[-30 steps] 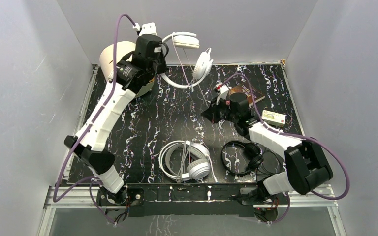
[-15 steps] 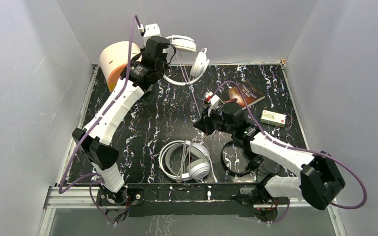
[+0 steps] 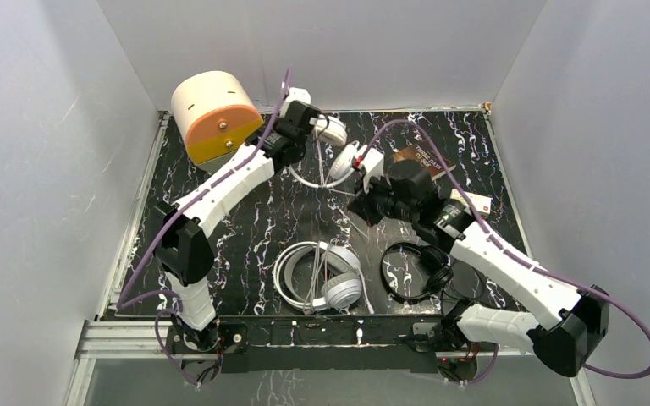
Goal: Wrap the headphones
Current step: Wrap the headphones cable around the headphones.
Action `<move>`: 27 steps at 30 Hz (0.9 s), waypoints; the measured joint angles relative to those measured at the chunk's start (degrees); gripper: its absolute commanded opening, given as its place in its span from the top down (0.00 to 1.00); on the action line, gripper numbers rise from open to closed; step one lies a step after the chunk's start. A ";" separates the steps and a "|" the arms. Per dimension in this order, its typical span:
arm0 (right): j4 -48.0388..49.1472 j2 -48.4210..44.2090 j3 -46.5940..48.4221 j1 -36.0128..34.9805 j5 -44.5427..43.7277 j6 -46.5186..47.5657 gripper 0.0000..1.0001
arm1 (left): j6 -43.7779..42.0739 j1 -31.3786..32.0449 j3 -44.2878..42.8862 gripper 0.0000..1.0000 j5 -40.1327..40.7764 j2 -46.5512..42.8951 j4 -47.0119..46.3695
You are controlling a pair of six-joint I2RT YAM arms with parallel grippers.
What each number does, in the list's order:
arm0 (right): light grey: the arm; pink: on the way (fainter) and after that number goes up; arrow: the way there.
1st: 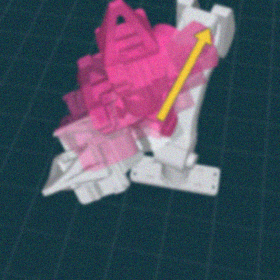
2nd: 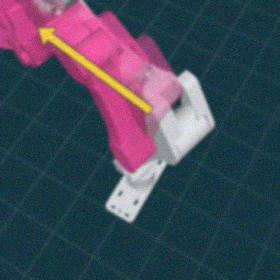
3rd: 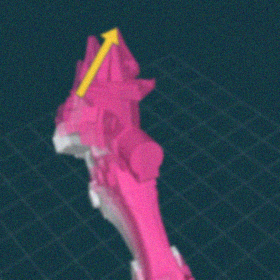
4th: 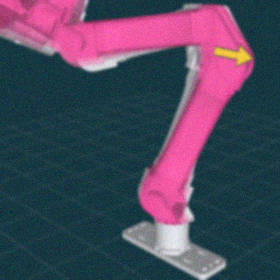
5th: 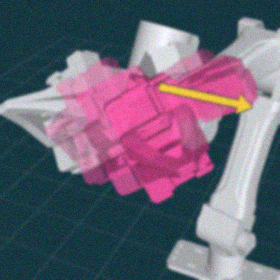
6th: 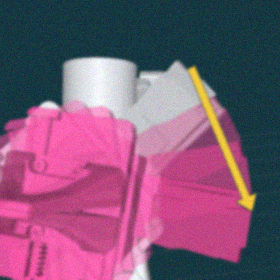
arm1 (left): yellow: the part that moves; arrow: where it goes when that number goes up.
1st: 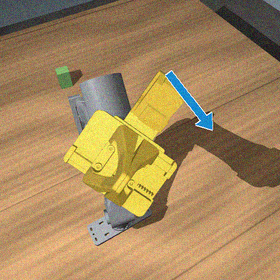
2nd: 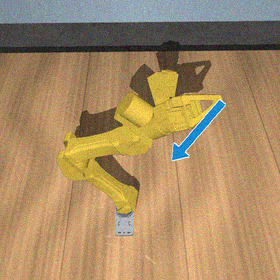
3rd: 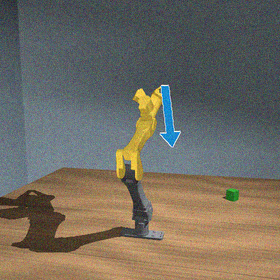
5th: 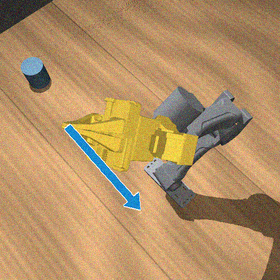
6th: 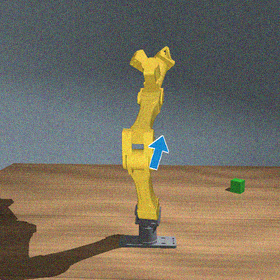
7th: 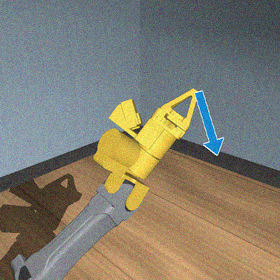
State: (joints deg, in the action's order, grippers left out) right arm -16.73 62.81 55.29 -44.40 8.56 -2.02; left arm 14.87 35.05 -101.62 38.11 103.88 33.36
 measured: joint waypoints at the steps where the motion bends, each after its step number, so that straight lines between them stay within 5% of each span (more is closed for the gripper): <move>1: -1.84 0.35 2.80 0.00 -1.25 1.57 1.00 | -0.96 0.76 1.11 1.00 -0.44 0.02 -0.09; 12: -16.13 5.95 18.58 -0.81 -16.28 14.73 0.91 | -7.69 5.22 11.54 1.00 -8.20 -4.39 -4.98; 20: -12.70 4.83 22.14 -0.70 -23.67 18.36 1.00 | -12.09 5.09 15.52 1.00 -10.95 -8.39 -4.74; 23: -11.34 4.94 22.14 -0.79 -25.29 18.84 0.88 | -12.37 5.07 16.52 1.00 -13.68 -9.68 -5.33; 27: -8.55 5.99 22.49 -0.72 -28.00 20.22 0.90 | -15.41 5.22 19.71 1.00 -18.40 -13.00 -6.71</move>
State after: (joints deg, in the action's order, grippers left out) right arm -25.28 68.79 77.78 -45.12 -19.44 18.20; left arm -0.54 40.27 -81.91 19.70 90.87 26.65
